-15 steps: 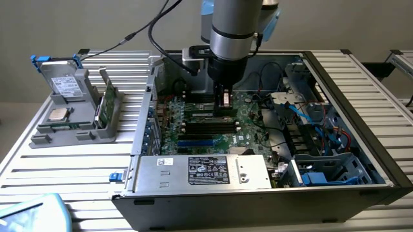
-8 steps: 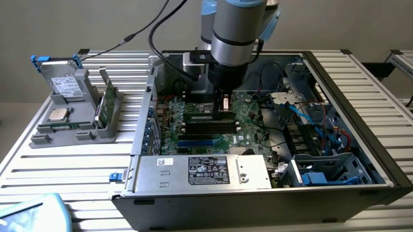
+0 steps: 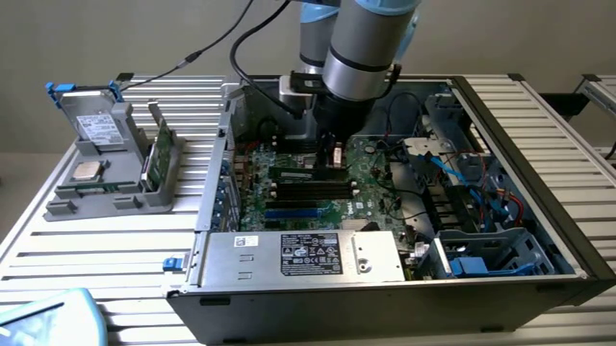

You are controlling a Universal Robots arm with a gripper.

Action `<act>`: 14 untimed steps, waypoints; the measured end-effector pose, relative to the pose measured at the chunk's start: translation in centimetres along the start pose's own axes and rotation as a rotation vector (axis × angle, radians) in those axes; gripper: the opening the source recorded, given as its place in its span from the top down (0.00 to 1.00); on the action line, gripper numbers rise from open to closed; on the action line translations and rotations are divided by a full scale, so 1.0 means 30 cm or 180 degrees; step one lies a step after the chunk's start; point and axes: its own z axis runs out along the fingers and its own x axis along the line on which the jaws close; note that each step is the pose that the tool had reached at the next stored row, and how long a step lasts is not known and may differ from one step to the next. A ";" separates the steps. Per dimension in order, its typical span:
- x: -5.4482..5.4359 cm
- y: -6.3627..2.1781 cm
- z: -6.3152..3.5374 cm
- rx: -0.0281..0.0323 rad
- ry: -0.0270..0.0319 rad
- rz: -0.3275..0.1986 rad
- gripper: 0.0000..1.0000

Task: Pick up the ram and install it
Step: 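Insert the ram into the slot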

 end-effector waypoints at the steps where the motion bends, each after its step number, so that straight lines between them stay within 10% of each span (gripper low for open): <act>1: -0.001 0.000 0.000 -0.0002 0.0005 0.0001 0.86; 2: -0.002 -0.001 0.000 -0.0002 0.0022 0.0004 0.86; 7: -0.020 -0.004 0.001 -0.0001 0.0227 0.0035 0.86; 14: -0.035 -0.004 0.004 0.0095 0.0350 -0.0044 0.86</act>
